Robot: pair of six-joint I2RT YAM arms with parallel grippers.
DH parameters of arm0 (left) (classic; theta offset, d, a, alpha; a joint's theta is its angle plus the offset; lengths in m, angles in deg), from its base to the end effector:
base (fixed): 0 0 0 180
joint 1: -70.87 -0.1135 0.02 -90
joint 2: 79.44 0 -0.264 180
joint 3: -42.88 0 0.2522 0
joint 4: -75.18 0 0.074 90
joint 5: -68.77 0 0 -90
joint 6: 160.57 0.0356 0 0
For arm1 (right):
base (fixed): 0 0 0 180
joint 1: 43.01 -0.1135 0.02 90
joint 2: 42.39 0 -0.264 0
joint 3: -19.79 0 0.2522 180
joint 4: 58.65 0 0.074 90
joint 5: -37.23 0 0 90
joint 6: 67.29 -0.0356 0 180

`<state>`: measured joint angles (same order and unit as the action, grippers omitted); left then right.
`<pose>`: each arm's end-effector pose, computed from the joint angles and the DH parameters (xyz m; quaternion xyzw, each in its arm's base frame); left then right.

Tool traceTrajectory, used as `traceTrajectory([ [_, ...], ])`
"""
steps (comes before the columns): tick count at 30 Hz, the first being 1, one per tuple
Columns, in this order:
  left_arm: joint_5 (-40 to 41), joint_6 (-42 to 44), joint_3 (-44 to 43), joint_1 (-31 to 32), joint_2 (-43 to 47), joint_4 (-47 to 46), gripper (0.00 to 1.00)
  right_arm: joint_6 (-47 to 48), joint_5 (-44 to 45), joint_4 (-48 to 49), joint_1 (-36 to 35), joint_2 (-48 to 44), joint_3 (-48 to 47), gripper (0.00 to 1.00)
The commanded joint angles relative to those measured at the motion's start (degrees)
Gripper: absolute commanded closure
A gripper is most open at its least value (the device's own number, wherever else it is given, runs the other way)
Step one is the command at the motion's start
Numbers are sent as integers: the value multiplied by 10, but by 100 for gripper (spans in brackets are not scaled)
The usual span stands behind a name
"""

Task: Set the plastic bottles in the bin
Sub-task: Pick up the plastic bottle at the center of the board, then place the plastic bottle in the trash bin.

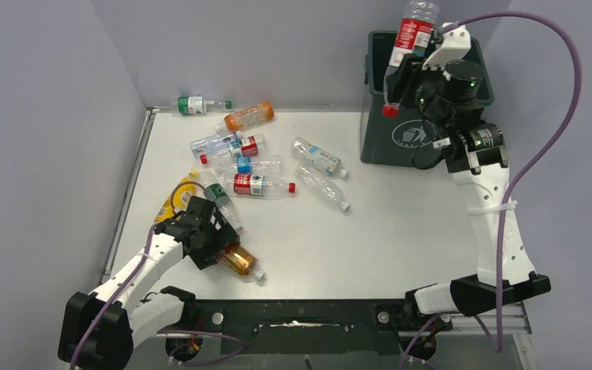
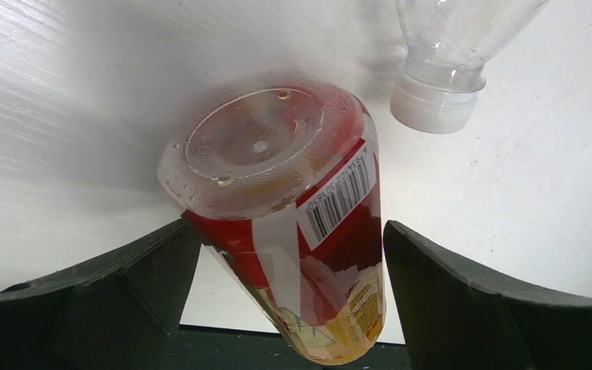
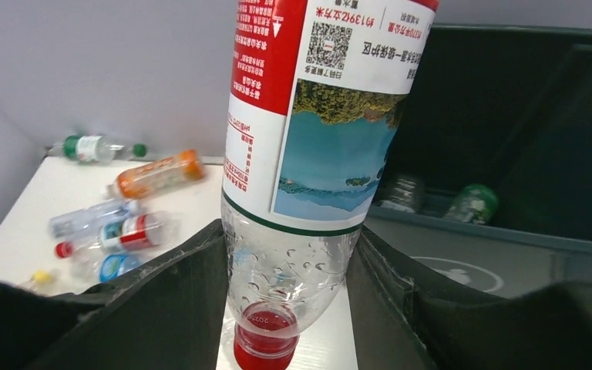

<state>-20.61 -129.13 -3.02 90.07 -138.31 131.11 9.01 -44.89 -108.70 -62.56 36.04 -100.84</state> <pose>0.1595 -0.0551 0.1806 -0.3320 0.9253 -0.1108 0.1459 0.2486 0.0831 0.5266 0.0067 0.7534 0.1379 0.6429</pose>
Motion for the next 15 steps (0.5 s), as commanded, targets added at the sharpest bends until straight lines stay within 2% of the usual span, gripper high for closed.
traceTrajectory([
  [1,19,-17,-8,12,-1,-31,13,16,-90,45,93,35,-30,50],
  [3,19,-18,-9,15,-3,-34,18,5,-128,58,135,57,-46,50],
  [8,10,-17,-8,20,-3,-40,42,-65,-219,101,230,119,-96,50],
  [12,4,-13,-15,22,0,-36,53,-112,-274,136,276,172,-142,50],
  [15,3,-13,-24,25,8,-28,56,-128,-293,139,296,217,-189,50],
])
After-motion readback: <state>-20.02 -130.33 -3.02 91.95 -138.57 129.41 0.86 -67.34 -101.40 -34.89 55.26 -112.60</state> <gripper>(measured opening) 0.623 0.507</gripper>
